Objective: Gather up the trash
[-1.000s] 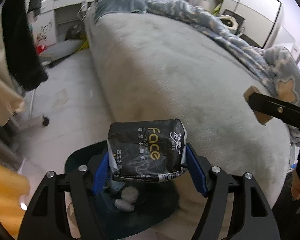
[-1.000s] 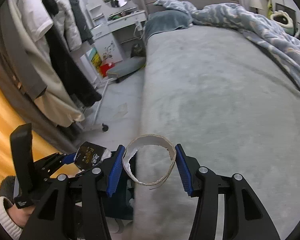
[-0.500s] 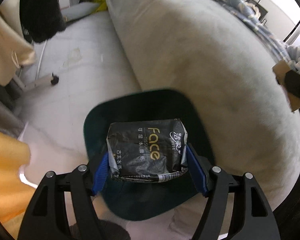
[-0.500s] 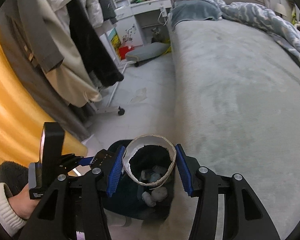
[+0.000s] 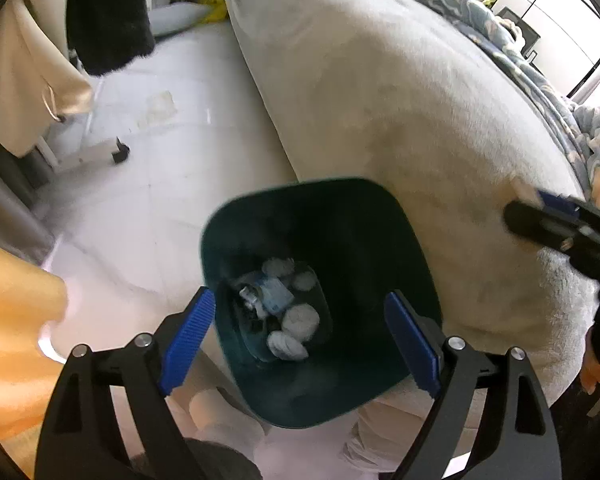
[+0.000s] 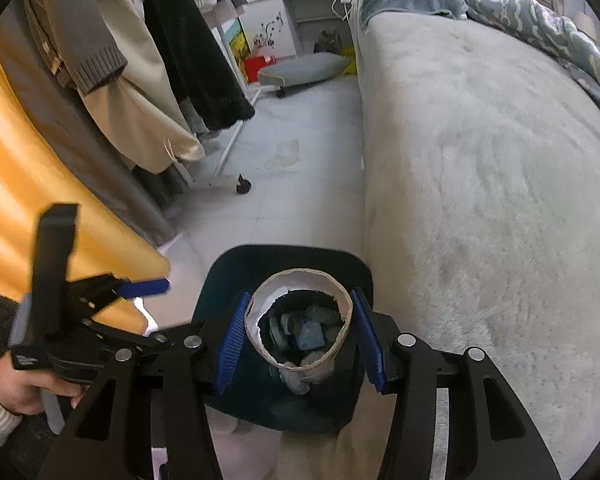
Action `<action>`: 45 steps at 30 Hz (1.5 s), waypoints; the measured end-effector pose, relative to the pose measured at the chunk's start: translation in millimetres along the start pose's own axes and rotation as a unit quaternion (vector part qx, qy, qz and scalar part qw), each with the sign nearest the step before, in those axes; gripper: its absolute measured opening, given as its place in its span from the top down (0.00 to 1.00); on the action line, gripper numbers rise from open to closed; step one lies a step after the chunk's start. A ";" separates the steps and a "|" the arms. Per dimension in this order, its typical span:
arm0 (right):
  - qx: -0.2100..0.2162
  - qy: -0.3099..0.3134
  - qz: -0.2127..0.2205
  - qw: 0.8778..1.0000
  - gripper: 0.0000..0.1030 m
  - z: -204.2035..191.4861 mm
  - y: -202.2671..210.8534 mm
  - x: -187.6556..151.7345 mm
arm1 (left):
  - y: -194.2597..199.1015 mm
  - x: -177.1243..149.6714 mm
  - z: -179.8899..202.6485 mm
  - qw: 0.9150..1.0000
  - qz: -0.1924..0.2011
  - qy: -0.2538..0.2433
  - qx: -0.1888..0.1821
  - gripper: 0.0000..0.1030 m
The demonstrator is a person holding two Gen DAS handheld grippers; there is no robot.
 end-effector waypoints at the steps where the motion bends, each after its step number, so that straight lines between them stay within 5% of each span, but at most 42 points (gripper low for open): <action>1: -0.001 0.002 -0.004 1.000 0.50 -0.9 -2.3 0.2 | 5.7 0.9 0.2 1.000 0.013 -0.002 0.000 0.14; 19: -0.008 0.049 -0.097 0.994 0.46 -22.6 -59.9 -24.9 | 99.2 19.2 8.1 0.987 0.157 -0.024 -0.012 0.07; 24: 0.002 0.046 -0.088 0.995 0.24 -27.1 -49.2 -22.1 | 120.5 20.3 18.4 0.982 0.185 -0.032 0.006 0.05; 36: -0.043 0.016 0.021 0.999 0.10 -3.3 47.0 -18.1 | 162.2 18.2 50.1 0.969 0.238 -0.059 0.043 0.03; 45: -0.105 -0.034 0.137 0.984 0.03 36.1 156.6 -34.4 | 182.7 11.0 71.8 0.960 0.270 -0.059 0.036 0.03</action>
Point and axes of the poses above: each gripper's, at about its wrist camera, not at the fingertips, and y roughly against the way its jaws point, z to its right, x to its top, the point moved 2 cm from there along -y, roughly the way its jaws point, and after that the axes turned 4 degrees about y, right-handed, at the moved point
